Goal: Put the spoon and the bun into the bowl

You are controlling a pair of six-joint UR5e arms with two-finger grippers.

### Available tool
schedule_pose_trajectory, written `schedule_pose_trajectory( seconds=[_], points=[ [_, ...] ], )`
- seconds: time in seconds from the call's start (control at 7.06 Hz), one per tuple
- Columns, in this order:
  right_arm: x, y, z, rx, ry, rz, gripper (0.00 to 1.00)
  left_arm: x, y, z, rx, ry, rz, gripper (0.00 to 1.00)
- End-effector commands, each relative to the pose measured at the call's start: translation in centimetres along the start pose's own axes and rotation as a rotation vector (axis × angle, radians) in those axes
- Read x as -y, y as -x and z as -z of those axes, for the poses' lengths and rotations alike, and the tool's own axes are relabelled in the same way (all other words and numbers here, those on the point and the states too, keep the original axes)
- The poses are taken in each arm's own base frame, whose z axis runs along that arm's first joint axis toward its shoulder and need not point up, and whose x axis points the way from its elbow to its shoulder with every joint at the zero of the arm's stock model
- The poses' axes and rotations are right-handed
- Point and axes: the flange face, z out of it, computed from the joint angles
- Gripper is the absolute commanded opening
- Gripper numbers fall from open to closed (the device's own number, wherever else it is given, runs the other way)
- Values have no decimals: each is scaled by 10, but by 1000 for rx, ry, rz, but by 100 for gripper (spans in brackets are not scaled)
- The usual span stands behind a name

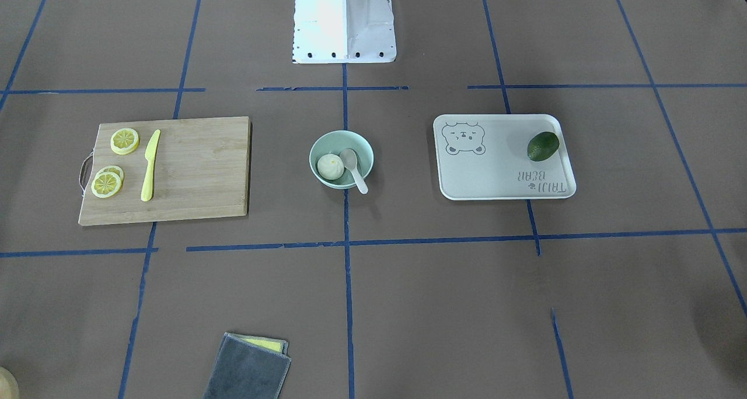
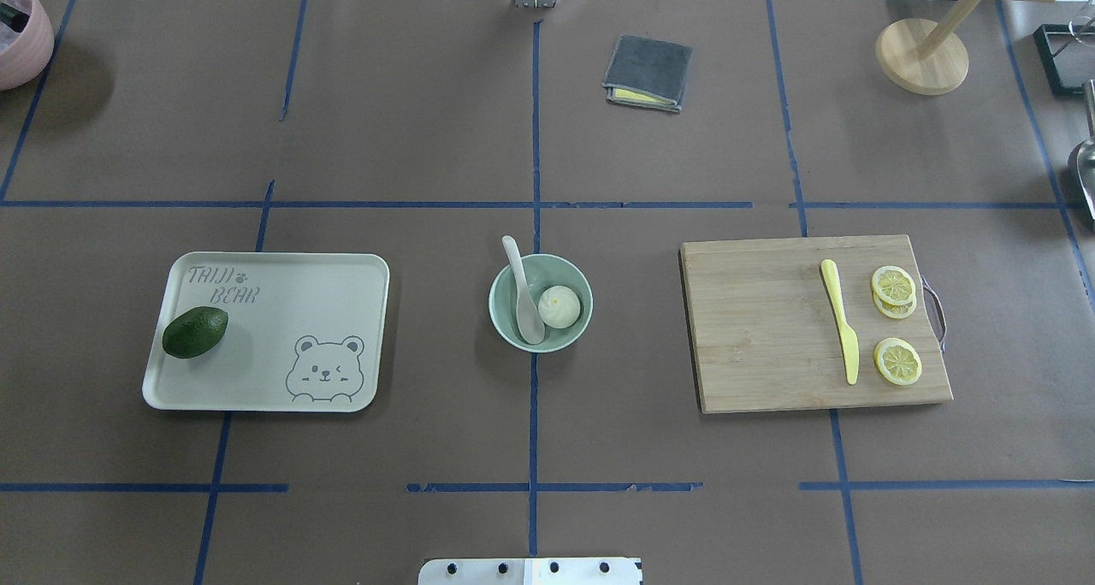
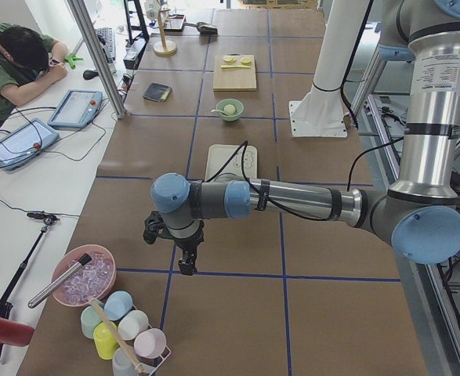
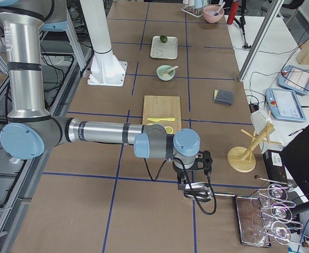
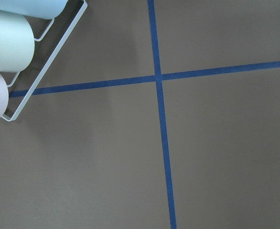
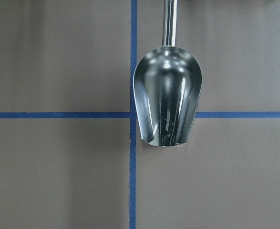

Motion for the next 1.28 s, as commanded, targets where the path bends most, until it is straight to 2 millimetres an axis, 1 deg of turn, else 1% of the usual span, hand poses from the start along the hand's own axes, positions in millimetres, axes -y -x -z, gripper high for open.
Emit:
schedule_pose_trajectory(
  seconds=[0.0,0.42,0.85,1.13],
  points=[
    [0,1,1,0,-1,1,100,0,0,0,0,0,3,100],
    [4,3,3,-1,-7,5,100,1,-1,1,-4,-5,5,100],
    [6,6,6,-1,-12,11,100,7,1,1,6,-59,-29,100],
    [6,6,6,-1,-12,11,100,7,1,1,6,-59,-27,100]
  ],
)
